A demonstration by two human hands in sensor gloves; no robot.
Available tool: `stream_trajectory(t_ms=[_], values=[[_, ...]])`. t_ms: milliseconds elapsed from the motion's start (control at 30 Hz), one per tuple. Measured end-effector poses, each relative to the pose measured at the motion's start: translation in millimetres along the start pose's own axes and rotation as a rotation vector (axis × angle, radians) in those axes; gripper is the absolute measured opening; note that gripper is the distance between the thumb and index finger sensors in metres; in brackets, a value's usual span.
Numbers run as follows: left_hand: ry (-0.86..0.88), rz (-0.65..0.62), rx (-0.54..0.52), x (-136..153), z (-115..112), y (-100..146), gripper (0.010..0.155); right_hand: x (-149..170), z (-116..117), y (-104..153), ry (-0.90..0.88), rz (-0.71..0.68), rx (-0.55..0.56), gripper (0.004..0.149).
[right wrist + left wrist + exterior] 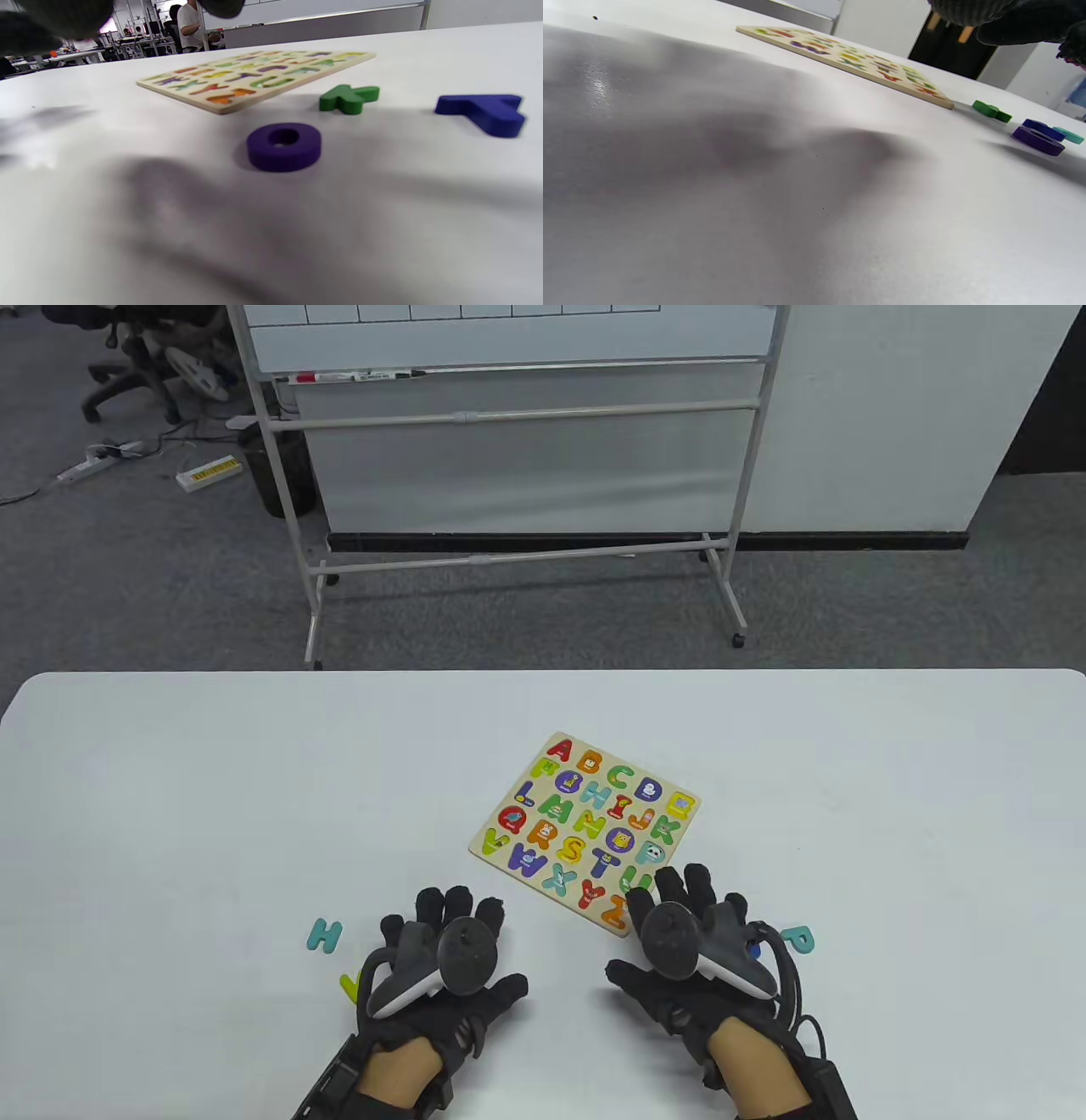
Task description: Hold alphabet puzzle board and insert letter blocks into matching slots
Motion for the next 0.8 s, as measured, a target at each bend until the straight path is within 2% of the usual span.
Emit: stream_trajectory(t_ms=[367, 567, 667, 800], values=[[0.002, -0.011, 0.026, 0, -3, -2, 0.088, 0, 0, -1, -0.021, 0.001, 0.012, 0.090], [0.059, -0.031, 0.082, 2, -12, -7, 0.088, 2, -10, 5, -0.081, 0.041, 0.135, 0.087], [0.117, -0.015, 0.074, 5, -11, -24, 0.091, 3, -12, 7, -0.102, 0.036, 0.171, 0.088], [0.159, 0.017, 0.125, 5, -5, -55, 0.089, -2, -10, 9, -0.124, 0.025, 0.181, 0.090]])
Point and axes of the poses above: the tracker on the back of each hand, its own x axis roughly to the little-finger side, its own y axis roughly from the fingertips to the wrist, z = x × y, the point moved 1 cm from there along -y, roughly from the wrist to the fingertips, and after that the axes turned 1 degree about y, right-handed, at the moved point
